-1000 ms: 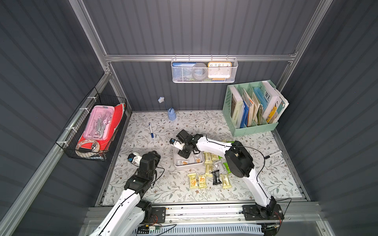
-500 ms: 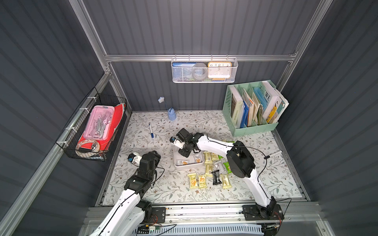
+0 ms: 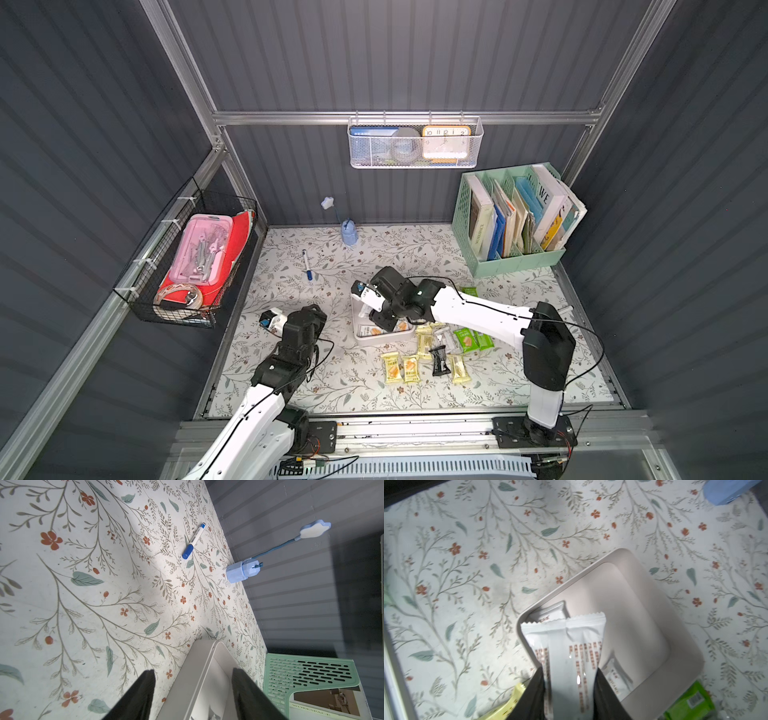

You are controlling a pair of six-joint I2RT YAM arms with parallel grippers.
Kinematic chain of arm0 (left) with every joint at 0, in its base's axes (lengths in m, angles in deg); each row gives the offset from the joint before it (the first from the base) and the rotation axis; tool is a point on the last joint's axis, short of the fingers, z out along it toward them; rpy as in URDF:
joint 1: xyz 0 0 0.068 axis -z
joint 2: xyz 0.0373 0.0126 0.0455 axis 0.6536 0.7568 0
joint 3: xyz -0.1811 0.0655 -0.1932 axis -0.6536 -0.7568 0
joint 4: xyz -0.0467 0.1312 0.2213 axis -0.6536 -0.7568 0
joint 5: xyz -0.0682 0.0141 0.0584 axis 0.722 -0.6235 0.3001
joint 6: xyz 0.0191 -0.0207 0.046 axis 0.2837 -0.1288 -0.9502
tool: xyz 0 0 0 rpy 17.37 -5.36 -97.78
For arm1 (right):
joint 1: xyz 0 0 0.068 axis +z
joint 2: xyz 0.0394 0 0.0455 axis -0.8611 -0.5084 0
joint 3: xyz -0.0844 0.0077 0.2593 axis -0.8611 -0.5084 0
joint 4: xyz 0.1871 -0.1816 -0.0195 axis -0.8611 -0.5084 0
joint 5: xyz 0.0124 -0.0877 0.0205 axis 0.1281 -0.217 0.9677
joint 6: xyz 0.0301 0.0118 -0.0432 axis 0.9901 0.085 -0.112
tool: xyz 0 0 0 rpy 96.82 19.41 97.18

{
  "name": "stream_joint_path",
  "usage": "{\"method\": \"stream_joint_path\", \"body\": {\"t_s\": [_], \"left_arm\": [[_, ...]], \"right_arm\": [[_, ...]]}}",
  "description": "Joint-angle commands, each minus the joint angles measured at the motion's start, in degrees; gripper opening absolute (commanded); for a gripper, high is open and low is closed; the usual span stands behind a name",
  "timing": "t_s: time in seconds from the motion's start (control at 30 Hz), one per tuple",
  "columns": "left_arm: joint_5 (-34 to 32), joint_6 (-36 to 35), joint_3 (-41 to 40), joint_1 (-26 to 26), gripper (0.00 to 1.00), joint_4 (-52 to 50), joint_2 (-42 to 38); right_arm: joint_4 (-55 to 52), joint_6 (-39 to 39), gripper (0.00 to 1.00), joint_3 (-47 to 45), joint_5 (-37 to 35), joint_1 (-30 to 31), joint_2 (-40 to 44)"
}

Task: Take the cookies out of the storage box
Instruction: Place the cookie at the center of the board.

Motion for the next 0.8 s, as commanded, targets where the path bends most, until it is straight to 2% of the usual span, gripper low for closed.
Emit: {"method": "stream_joint_path", "body": {"t_s": [0.0,0.2,0.33,0.43,0.57,0.77], "left_arm": [[-1.42,2.40,0.66,-0.32,0.64,-2.89,-2.16],[-3.17,5.51,-0.84,-0.30,0.64,-5.68,-5.39],[-3.42,7.00,-1.48,-0.33,0.64,-7.37,-7.09],[-3.48,6.71,-1.67,-0.25,0.64,-7.80,-8.14],[-4.06,5.63,-0.93,-0.30,0.64,-8.80,-8.05],[-4.38,4.44,0.18,-0.23,0.64,-9.57,-7.78]], "right_arm": [[3.63,5.55,0.29,-4.77,2.77,2.97,2.63],[7.55,11.78,0.29,-8.71,2.08,9.61,1.45],[7.79,13.13,0.29,-9.16,-1.84,12.33,-1.89],[8.00,13.46,0.29,-9.71,-4.56,13.22,-3.64],[11.78,15.40,0.29,-11.89,-4.94,13.33,-4.80],[11.74,16.12,0.31,-11.85,-6.20,14.14,-7.44]]}}
